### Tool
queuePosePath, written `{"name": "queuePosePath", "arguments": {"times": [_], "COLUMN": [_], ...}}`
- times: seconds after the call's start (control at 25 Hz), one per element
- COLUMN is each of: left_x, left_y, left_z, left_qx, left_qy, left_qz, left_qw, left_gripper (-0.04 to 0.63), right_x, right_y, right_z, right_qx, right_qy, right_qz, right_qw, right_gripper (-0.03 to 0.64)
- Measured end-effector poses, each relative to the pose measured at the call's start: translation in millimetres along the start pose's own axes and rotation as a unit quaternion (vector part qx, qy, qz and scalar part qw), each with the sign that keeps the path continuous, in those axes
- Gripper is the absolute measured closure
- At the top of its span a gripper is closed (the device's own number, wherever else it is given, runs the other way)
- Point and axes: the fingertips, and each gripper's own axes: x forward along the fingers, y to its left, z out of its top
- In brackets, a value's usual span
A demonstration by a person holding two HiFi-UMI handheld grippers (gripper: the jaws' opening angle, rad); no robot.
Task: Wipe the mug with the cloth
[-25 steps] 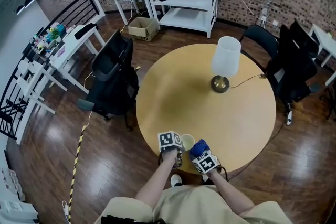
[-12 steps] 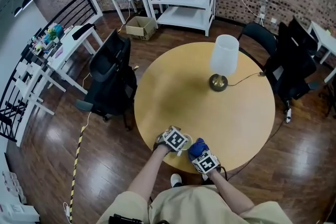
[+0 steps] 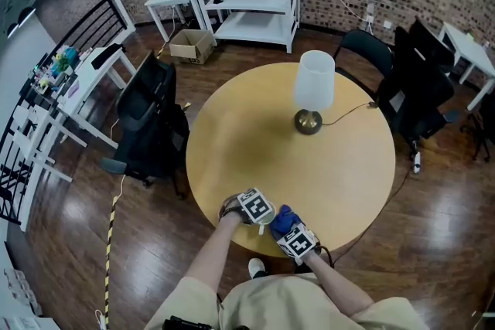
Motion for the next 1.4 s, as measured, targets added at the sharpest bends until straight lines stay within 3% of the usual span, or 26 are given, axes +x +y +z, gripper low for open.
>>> {"name": "queuePosePath", "arguments": {"times": [0.16,0.28,0.44,0.68,0.92,1.04,1.4], "left_x": [6.3,8.0,7.2,8.0,9.0,11.2,2.1], "left_y": [1.7,1.3,-0.6,-0.8,-4.1,-2.7,2.0], "left_z": [-6.2,-6.4,-8.9,-11.8,-13.6,-16.8,-35.5], "left_qx": [-0.091,-0.133,-0.155,-0.216,-0.218,-0.231,-0.351], "left_qy": [-0.016,-0.024,-0.021,-0.022,-0.019,-0.016,-0.025], "left_qz": [-0.002,-0.008,-0.010,-0.023,-0.028,-0.033,-0.019], "left_qw": [0.9957,0.9907,0.9876,0.9759,0.9753,0.9722,0.9358], "left_gripper": [0.546,0.541,0.538,0.531,0.523,0.522,0.535], "right_x": [0.2,0.4,-0.5,2.3,2.1,-0.6,-18.3], "right_y": [-1.6,4.1,20.6,32.2,46.1,45.2,19.2], "right_z": [-1.8,-0.7,3.0,3.1,0.5,-0.3,-3.0], "right_qx": [-0.010,-0.035,-0.052,-0.091,-0.140,-0.137,-0.073], "right_qy": [0.001,0.001,-0.008,-0.001,0.004,0.002,-0.018], "right_qz": [0.004,0.020,0.064,0.087,0.114,0.115,0.081], "right_qw": [1.000,0.999,0.997,0.992,0.983,0.984,0.994], "right_gripper": [0.554,0.554,0.555,0.554,0.555,0.555,0.555]}}
